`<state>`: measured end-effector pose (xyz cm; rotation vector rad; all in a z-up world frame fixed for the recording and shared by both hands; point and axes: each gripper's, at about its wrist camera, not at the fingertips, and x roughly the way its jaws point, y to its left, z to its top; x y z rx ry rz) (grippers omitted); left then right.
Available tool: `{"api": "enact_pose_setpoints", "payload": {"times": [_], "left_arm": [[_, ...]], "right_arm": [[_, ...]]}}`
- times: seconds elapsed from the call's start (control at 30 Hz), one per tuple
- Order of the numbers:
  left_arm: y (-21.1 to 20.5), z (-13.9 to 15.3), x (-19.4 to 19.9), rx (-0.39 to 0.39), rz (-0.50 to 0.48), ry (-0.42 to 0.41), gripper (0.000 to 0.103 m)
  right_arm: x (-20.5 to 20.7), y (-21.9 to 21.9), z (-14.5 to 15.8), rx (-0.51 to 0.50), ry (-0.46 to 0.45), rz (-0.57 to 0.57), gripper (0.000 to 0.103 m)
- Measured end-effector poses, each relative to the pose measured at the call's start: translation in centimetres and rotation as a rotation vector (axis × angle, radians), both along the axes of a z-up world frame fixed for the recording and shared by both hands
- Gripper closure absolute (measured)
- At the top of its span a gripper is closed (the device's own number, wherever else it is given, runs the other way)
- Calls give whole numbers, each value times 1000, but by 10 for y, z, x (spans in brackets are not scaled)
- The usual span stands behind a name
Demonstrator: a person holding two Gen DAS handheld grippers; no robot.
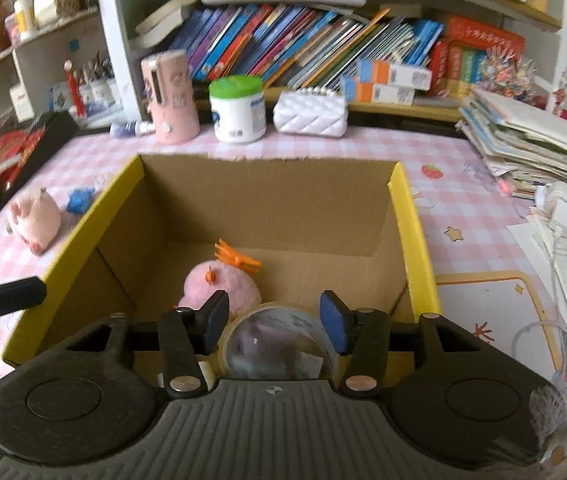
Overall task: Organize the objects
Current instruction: 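Open left gripper to drop the charger while right drops the toy car into the box, then withdraw both open tools from the yellow box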
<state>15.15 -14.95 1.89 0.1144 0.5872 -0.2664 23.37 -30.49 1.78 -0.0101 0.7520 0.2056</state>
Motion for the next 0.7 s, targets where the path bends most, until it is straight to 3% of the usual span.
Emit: {"api": "enact_pose_setpoints", "payload": {"times": [0.37, 0.7], "left_arm": [[26, 4, -32, -33, 9, -10, 18], [52, -1, -60, -31, 13, 20, 18]], "right_arm": [[-54, -2, 22, 22, -105, -132, 53], [-112, 9, 17, 11, -96, -219, 53]]}}
